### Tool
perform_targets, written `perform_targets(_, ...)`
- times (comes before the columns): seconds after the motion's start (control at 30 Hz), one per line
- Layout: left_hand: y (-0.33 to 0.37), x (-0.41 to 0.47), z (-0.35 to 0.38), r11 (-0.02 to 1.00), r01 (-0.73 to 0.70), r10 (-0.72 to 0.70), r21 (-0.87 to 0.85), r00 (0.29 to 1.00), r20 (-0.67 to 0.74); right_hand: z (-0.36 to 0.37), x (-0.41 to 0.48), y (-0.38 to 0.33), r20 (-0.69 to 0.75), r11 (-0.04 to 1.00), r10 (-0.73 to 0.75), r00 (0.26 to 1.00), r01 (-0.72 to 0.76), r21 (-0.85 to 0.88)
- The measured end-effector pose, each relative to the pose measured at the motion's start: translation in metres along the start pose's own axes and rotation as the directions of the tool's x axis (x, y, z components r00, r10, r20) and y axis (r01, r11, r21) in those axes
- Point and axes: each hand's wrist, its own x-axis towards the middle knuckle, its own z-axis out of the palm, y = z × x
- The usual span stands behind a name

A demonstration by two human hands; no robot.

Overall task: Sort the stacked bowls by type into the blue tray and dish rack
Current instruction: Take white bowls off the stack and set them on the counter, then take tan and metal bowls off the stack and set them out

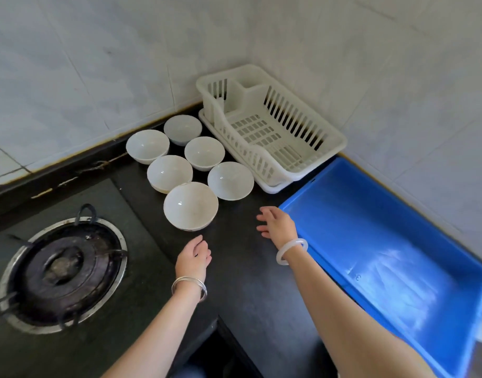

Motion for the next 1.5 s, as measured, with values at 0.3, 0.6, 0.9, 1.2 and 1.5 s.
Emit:
perform_targets(0.3,-0.027,-0.107,0.073,0.838,-0.311,0.053,0.448,0.864,0.502,-0.112,-0.123,0.08,-0.318,0.923,-0.171,0.933,0.039,-0.383)
perform_targets(0.6,-0.072,-0.209,0.135,0.549,-0.641,-0.011,0.537,0.637,0.771,-0.197,-0.23,0.179,-0.59,0.786,-0.102,0.801,-0.299,-0.541)
perform_targets(0.9,-0.092,-0.222,0.147,0.392,-0.724,-0.024,0.568,0.609,0.793,-0.196,-0.243,0.204,-0.655,0.841,-0.061,0.754,-0.314,-0.44)
perform_targets(1.2,-0.094,-0.219,0.148,0.409,-0.735,-0.021,0.541,0.585,0.811,-0.195,-0.242,0.199,-0.661,0.78,-0.076,0.746,-0.369,-0.505)
perform_targets(1.5,-0.094,-0.214,0.147,0.472,-0.69,-0.073,0.549,0.59,0.804,-0.205,-0.26,0.195,-0.683,0.864,-0.067,0.727,-0.3,-0.404)
